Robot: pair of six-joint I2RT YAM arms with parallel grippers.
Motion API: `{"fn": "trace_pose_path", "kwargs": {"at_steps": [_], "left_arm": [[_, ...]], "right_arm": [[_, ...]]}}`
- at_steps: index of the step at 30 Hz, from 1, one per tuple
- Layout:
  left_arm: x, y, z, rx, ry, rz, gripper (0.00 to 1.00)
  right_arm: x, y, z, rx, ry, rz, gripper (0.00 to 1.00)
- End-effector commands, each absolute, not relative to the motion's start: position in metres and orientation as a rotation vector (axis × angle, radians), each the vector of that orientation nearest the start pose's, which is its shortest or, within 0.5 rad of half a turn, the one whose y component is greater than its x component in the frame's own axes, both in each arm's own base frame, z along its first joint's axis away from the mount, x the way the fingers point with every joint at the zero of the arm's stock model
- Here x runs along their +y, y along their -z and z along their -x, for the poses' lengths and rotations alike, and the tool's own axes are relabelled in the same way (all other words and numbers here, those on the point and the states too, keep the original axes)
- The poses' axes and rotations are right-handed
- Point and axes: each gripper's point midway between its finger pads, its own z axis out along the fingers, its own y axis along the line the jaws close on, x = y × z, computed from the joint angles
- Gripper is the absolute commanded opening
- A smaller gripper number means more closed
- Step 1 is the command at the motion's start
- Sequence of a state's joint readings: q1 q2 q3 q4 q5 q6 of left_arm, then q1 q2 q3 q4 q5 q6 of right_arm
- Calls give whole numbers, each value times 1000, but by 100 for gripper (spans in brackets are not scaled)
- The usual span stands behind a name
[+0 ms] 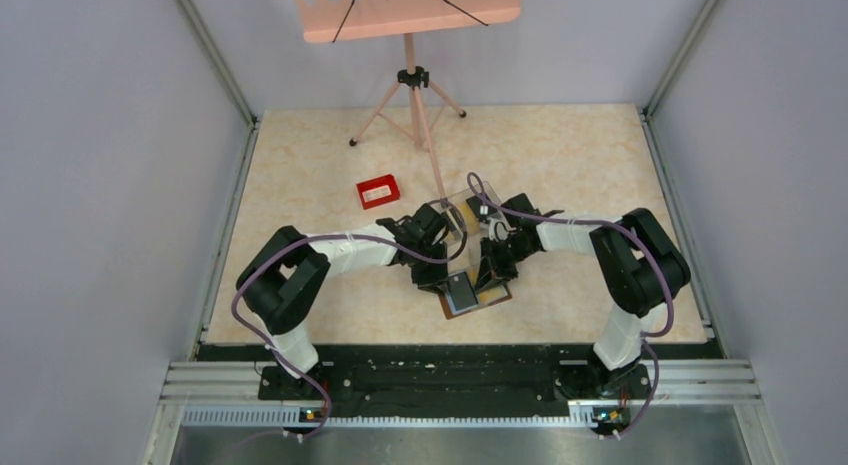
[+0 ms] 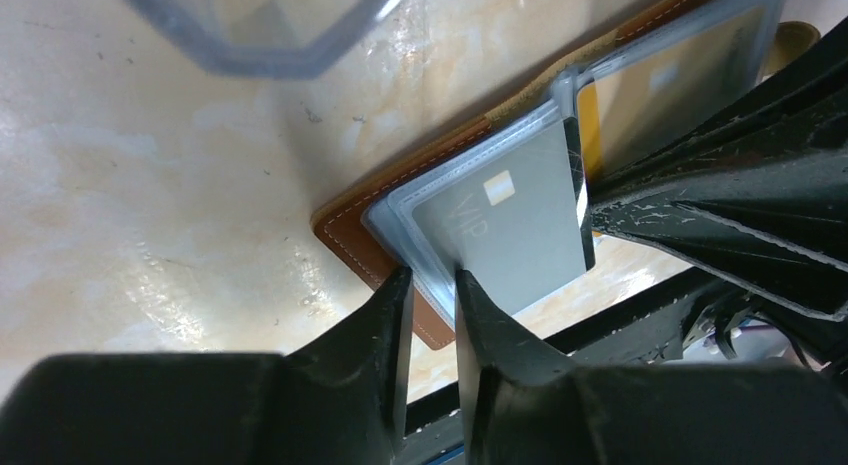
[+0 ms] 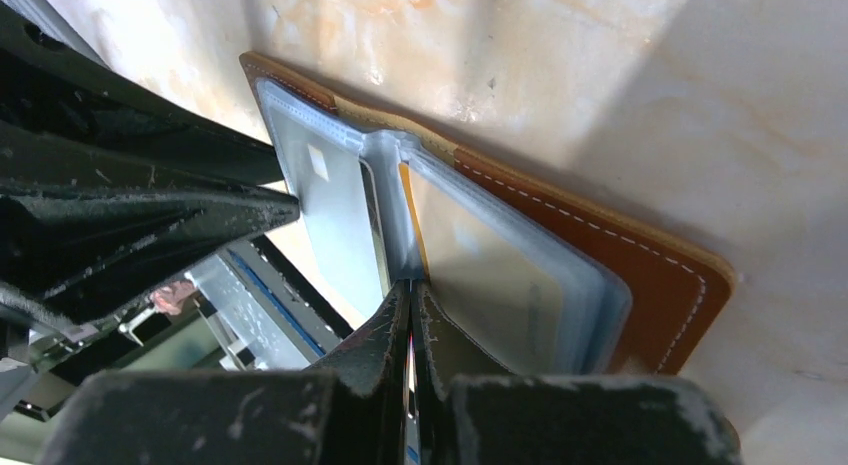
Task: Put the credit cards into the card holder
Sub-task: Turn over the card slot in the card holder.
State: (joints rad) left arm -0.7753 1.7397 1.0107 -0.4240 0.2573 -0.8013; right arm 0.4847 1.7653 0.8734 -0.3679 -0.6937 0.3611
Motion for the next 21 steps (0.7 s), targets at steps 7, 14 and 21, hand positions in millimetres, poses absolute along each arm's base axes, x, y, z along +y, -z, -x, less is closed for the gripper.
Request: {"fn": "trace_pose_path", "kwargs": {"at_steps": [7, 14, 21], "left_arm": [[-336, -69, -220, 2815, 840, -155, 14], [-347, -73, -217, 2805, 911, -180, 21], [-363, -90, -216, 2743, 1042, -222, 34]], "right_arm": [[240, -5, -200, 2956, -1031, 368, 0], [240, -8, -201, 2951, -1025, 370, 0], [242, -22, -207, 2923, -1015, 372, 0]]}}
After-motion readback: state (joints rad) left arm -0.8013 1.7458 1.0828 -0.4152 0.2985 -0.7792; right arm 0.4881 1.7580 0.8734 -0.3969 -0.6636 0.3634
